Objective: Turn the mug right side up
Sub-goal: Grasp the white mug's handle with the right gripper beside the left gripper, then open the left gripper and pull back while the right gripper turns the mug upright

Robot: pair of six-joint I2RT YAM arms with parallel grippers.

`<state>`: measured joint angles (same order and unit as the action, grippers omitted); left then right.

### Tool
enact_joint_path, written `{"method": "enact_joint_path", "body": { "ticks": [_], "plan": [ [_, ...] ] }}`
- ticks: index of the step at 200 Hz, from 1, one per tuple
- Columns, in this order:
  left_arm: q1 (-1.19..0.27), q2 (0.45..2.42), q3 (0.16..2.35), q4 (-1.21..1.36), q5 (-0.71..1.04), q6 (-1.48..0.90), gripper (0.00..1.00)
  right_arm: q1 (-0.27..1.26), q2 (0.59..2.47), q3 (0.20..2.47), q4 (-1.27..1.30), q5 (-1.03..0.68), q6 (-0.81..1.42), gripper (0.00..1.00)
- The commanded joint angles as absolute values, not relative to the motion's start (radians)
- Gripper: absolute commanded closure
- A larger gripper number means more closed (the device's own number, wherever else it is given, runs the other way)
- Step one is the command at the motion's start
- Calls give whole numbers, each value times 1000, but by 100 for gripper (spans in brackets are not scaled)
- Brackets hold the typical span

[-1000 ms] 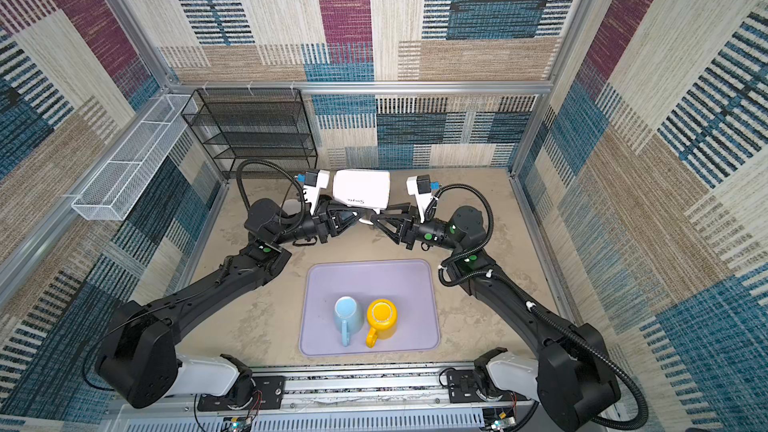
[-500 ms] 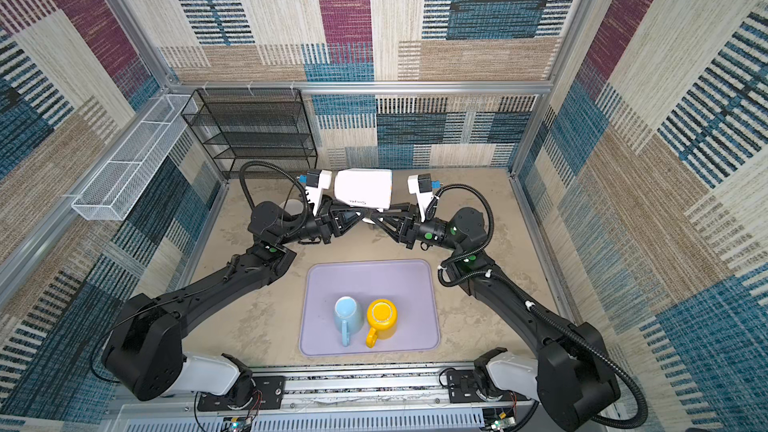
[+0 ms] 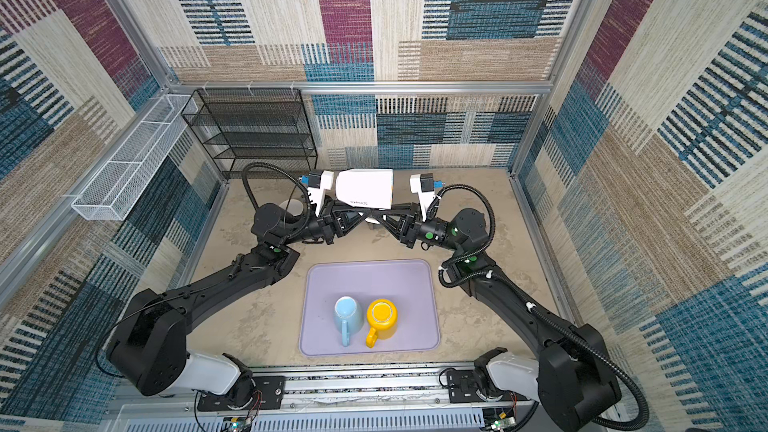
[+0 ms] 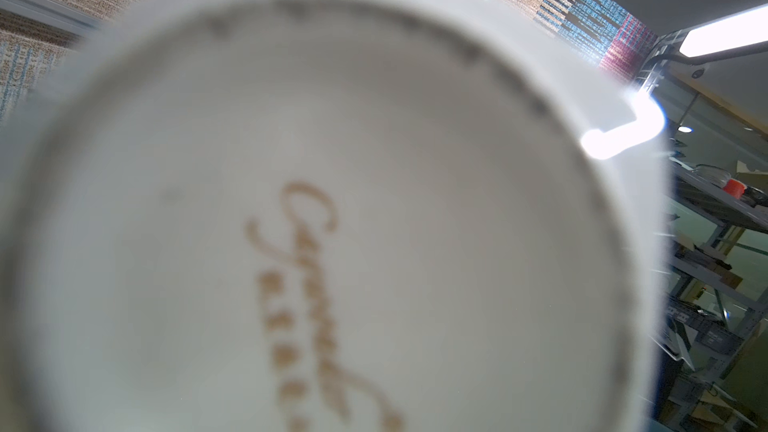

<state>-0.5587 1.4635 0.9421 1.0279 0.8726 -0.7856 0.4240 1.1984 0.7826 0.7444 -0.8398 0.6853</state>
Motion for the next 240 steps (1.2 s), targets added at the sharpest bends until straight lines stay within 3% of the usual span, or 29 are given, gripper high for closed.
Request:
{"method": "enact_joint_path", "body": {
  "ticks": [1,20,38,62,96,108,122,240],
  "plan": [
    [-558,1463,940,1037,895,-759,100,425,1187,786,844,-831,706,80],
    [-558,1460,940,1022,897,-751,100,425,1184,782,842,-827,706,85],
    [-558,1459,948,994,908,-744,100,425,1181,781,839,-827,707,100],
    [-558,1459,950,972,907,-738,100,425,1177,779,833,-825,704,100],
    [-558,1441,956,901,883,-707,79,425,1164,776,804,-816,687,100],
    [-558,1431,954,876,869,-692,67,425,1155,777,788,-808,678,100],
    [-558,1416,950,848,853,-673,61,425,1146,776,770,-797,668,100],
    [-558,1272,923,496,750,-460,60,423,1123,781,582,-720,573,100]
  ]
}}
